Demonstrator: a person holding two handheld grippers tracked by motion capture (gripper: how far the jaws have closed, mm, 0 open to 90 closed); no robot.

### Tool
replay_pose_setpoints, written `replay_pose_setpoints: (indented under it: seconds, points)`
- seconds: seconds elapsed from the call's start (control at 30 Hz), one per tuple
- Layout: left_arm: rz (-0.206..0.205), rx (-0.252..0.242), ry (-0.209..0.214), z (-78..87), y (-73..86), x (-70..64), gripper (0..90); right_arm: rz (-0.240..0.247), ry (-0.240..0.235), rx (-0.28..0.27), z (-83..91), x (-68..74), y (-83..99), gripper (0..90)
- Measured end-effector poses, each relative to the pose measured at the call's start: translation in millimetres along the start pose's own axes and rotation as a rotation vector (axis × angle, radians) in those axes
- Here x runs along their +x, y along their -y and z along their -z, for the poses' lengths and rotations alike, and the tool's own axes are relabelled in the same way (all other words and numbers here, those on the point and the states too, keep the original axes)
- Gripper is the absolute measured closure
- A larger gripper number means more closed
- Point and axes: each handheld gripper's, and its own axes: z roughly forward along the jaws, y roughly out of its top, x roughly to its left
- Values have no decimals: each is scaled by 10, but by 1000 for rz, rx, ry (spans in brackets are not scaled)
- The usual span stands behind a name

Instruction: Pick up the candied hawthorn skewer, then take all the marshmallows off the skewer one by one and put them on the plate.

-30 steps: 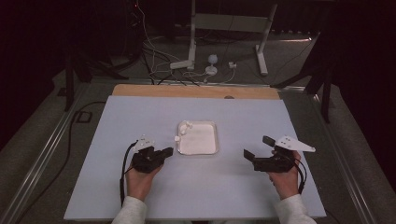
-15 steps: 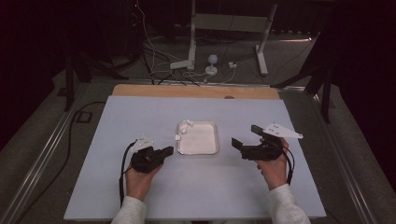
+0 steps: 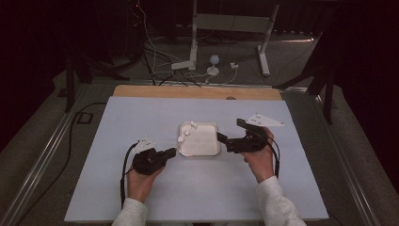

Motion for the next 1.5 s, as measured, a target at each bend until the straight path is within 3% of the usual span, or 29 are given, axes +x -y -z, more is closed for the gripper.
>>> replay_pose_setpoints:
  seconds: [0.17, 0.6, 0.93, 1.07, 1.17, 1.2, 1.33, 1.4, 1.43, 1.47, 1.5]
  points:
    - [-8, -11, 9, 9, -9, -18, 895, 19, -13, 26, -143, 56, -80, 0]
    - [-27, -20, 13, 30, -24, -18, 895, 4, -41, 56, -415, 151, -178, 0]
    - [-33, -29, 13, 42, -27, -29, 895, -61, -70, 70, -558, 147, -232, 0]
    - [-38, -29, 17, 34, -26, -40, 895, -86, -86, 115, -642, 152, -225, 11]
    - [-42, -31, 21, 31, -26, -53, 895, -149, -121, 160, -722, 164, -206, 111]
    - [-46, -33, 23, 33, -25, -58, 895, -149, -121, 160, -722, 164, -206, 111]
    - [-54, -39, 36, 32, -25, -69, 895, -212, -129, 185, -788, 156, -183, 317]
    - [-61, -42, 42, 29, -25, -81, 895, -283, -167, 199, -830, 121, -164, 499]
    - [-63, -40, 42, 27, -26, -83, 895, -283, -167, 199, -830, 121, -164, 499]
    - [-64, -40, 42, 23, -25, -83, 895, -320, -215, 206, -844, 107, -156, 625]
    - [-69, -39, 46, 21, -22, -83, 895, -320, -215, 206, -844, 107, -156, 625]
